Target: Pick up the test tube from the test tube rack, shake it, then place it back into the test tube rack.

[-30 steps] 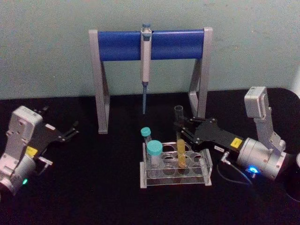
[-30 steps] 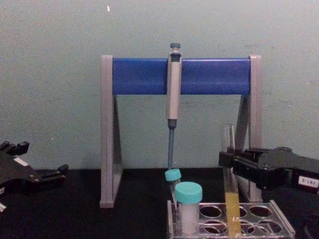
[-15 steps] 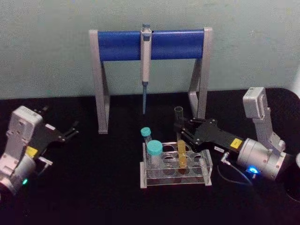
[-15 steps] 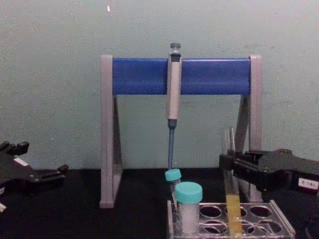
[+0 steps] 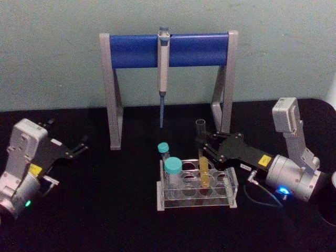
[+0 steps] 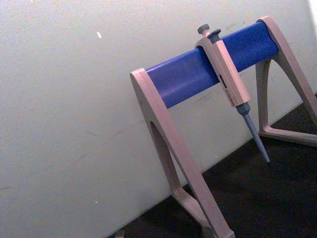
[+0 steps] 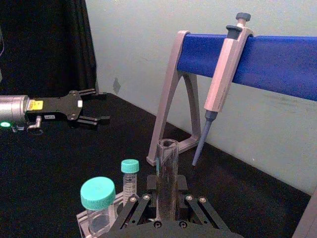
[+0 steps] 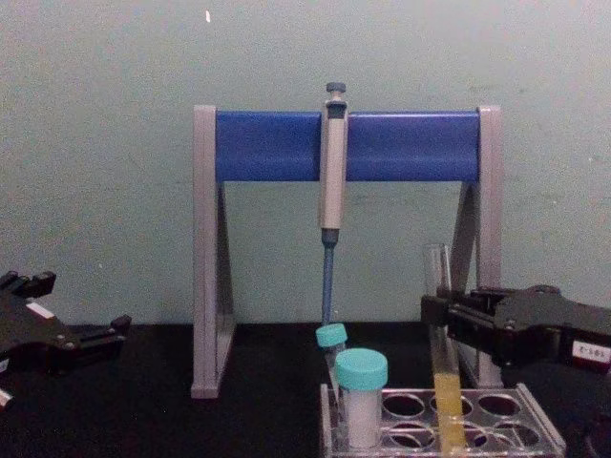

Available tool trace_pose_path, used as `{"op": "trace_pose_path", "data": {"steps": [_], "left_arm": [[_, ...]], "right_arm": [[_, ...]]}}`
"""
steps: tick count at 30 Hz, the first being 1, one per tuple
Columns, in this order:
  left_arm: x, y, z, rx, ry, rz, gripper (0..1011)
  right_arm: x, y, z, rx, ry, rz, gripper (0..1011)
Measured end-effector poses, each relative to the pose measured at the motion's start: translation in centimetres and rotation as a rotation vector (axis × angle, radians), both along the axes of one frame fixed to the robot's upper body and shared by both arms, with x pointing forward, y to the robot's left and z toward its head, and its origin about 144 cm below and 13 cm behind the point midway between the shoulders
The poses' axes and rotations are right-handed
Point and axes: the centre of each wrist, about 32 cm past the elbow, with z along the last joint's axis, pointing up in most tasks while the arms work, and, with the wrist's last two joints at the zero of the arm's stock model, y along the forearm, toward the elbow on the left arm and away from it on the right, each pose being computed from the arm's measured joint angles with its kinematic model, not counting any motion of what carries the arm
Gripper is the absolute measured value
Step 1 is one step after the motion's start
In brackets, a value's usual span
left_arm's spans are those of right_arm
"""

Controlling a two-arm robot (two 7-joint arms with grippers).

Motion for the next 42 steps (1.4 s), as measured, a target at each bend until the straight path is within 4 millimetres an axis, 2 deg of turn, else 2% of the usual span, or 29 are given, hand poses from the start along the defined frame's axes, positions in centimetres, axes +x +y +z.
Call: {"op": "trace_pose_path", "data": {"steps": [7,8,9,10,18,22,24,29,32,42], "left_arm": [[0.0,0.0,0.0,0.0,0.0,0.0,1001],[0.0,0.0,0.0,0.0,0.0,0.0,1001],[0.0,0.0,0.0,0.0,0.0,0.0,1001],[0.0,0.0,0.0,0.0,0.0,0.0,1001],[0.0,0.0,0.0,0.0,0.0,0.0,1001],[0.0,0.0,0.0,0.0,0.0,0.0,1001],[0.0,0.0,0.0,0.0,0.0,0.0,1001],[0.0,0.0,0.0,0.0,0.0,0.0,1001],[0.0,0.0,0.0,0.0,0.0,0.0,1001],[0.0,0.0,0.0,0.0,0.0,0.0,1001]], "right_arm": [[0.0,-0.01,0.0,0.0,0.0,0.0,249],[0.0,-0.01,-0.01,0.0,0.0,0.0,311],[0.0,-0.01,-0.01,0.0,0.0,0.0,311],[0.0,-0.01,-0.01,0.0,0.0,0.0,372],[0.0,-0.02,-0.03,0.0,0.0,0.001,590],[0.0,-0.02,-0.02,0.001,0.0,0.001,753],[0.0,-0.02,-0.02,0.001,0.0,0.001,788],[0.0,-0.02,-0.02,0.002,0.0,0.001,948],[0.0,-0.02,-0.02,0.002,0.0,0.001,1000],[-0.52,-0.02,0.58,0.021,-0.029,-0.015,1000]]}}
